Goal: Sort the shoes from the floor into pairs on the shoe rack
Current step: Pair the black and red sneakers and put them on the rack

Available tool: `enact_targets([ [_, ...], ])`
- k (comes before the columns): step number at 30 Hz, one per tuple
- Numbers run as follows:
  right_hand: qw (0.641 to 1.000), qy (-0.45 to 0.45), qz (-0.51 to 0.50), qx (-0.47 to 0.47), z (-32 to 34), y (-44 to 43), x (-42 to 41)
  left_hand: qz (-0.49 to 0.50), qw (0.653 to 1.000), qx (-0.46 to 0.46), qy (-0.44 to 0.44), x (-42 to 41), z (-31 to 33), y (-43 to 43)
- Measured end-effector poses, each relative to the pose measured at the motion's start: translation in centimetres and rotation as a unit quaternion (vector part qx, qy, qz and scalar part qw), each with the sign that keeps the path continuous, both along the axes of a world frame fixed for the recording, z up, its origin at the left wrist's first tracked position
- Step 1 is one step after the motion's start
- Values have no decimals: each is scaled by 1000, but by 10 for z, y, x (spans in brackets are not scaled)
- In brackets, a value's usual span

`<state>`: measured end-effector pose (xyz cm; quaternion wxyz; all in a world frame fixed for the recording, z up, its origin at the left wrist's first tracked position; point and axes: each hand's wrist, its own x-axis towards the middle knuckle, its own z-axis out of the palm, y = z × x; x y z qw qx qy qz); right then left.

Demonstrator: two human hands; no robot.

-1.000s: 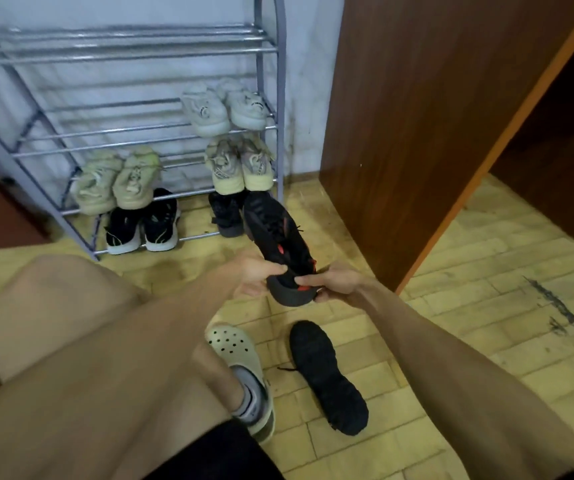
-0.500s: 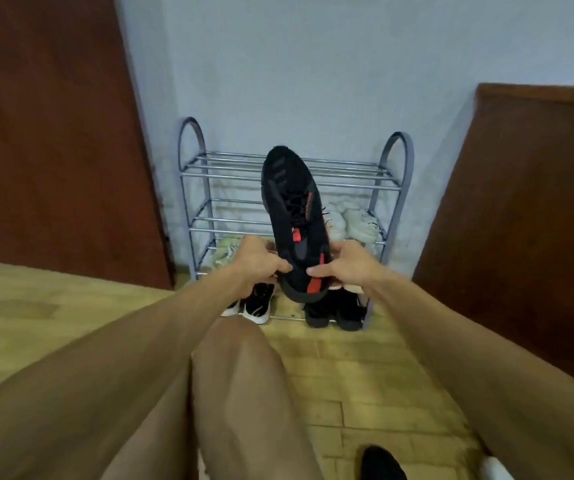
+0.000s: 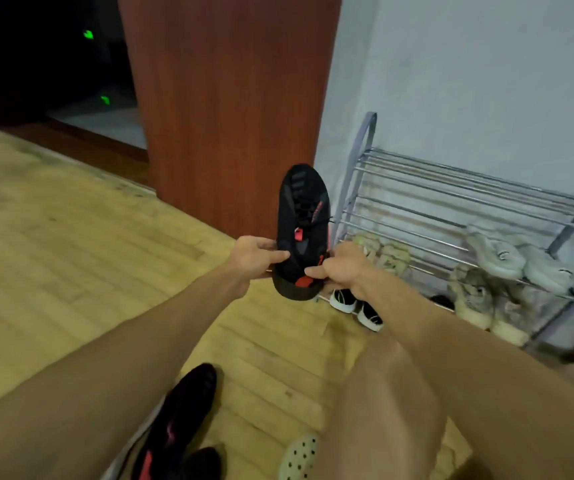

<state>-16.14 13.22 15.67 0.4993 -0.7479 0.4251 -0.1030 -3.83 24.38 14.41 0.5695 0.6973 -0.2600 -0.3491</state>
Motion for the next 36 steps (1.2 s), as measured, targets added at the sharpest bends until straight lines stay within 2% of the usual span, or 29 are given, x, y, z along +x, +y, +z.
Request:
enact_targets([
  [6,989,67,-13,132,-80,48,59,62,993,76,66,44,-82,83],
  [10,973,80,-21,216,-132,81,75,110,978,152,96,54,-140,130],
  [14,957,74,-70,272,-176,108,69,117,959,227,123,49,-196,177],
  [19,921,139,-108,348,-230,143,27,118,927,333,128,35,-256,225],
  [22,912,150,-114,364,-239,150,19,90,905,409,74,26,-278,239],
  [26,926,144,-87,339,-243,144,26,110,902,414,48,19,-302,241],
  [31,939,134,-82,306,-245,139,36,162,885,424,108,19,-316,218],
  [36,935,158,-79,309,-251,134,32,184,853,477,106,22,-324,208],
])
